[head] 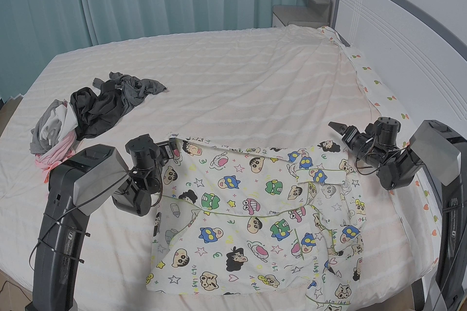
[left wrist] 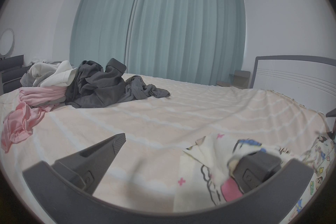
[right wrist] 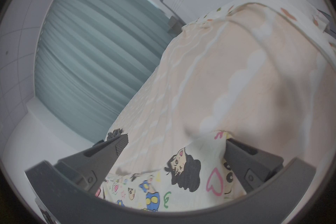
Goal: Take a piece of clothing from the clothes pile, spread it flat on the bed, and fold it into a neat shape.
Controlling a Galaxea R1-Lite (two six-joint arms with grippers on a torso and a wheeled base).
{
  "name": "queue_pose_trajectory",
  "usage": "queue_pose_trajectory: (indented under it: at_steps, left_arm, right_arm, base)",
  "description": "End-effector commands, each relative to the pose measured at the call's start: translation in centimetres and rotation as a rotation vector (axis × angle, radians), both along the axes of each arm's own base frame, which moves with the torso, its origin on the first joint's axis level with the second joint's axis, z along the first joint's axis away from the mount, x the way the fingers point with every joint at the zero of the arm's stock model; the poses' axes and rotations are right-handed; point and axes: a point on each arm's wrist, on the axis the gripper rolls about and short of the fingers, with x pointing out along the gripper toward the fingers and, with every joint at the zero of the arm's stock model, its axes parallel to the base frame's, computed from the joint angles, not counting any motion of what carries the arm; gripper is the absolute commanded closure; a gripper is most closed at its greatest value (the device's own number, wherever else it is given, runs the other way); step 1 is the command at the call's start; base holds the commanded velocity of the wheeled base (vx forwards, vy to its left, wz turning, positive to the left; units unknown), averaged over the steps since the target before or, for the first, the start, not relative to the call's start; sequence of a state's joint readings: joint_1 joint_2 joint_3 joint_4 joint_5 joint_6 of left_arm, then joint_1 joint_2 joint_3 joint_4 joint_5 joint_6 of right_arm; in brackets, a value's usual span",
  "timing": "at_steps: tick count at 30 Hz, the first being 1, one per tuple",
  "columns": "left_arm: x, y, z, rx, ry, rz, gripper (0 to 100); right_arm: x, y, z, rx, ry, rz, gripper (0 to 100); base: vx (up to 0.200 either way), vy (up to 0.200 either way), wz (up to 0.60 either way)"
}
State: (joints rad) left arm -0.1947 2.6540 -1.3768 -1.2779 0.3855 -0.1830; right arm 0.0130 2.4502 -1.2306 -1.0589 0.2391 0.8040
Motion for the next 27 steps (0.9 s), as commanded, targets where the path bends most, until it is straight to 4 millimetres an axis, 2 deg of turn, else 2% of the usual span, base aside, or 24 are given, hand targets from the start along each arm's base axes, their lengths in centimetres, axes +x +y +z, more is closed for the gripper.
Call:
queue_pose_trajectory:
  at_steps: [1, 6, 12, 14, 16, 20, 27]
  left_arm:
    - [0.3, 2.0, 1.1, -0.002, -0.016, 0.044, 0]
    - [0.3, 3.8, 1.9, -0.001, -0.019, 0.081, 0]
    - [-0.5, 4.5, 3.0, -0.002, -0.007, 0.093, 0]
    - [-1.7, 5.1, 4.0, -0.008, 0.012, 0.102, 0]
    - [-2.6, 5.6, 4.1, -0.004, 0.038, 0.108, 0]
    - [-4.0, 6.3, 4.2, -0.004, 0.076, 0.116, 0]
    - [-6.7, 9.3, 5.5, -0.093, 0.095, 0.140, 0]
  right_arm:
    - [-0.4, -2.0, 1.8, 0.040, -0.019, -0.066, 0]
    - [-1.2, -2.7, 3.1, 0.068, -0.021, -0.086, 0]
    - [-1.5, -2.8, 3.0, 0.073, -0.008, -0.088, 0]
    - [-1.7, -3.1, 4.2, 0.130, -0.020, -0.097, 0]
    - [-2.0, -2.8, 4.4, 0.194, 0.015, -0.075, 0]
    - [-2.3, -2.5, 4.2, 0.189, 0.128, -0.061, 0]
    - [-2.3, -3.1, 5.1, 0.244, 0.262, -0.096, 0]
  base:
    - [0.000, 0.000, 0.00]
    - [0.000, 0.000, 0.00]
    - [0.000, 0.000, 0.00]
    - [0.000, 0.000, 0.00]
    - [0.000, 0.000, 0.00]
    - [0.000, 0.000, 0.00]
    - [0.000, 0.000, 0.00]
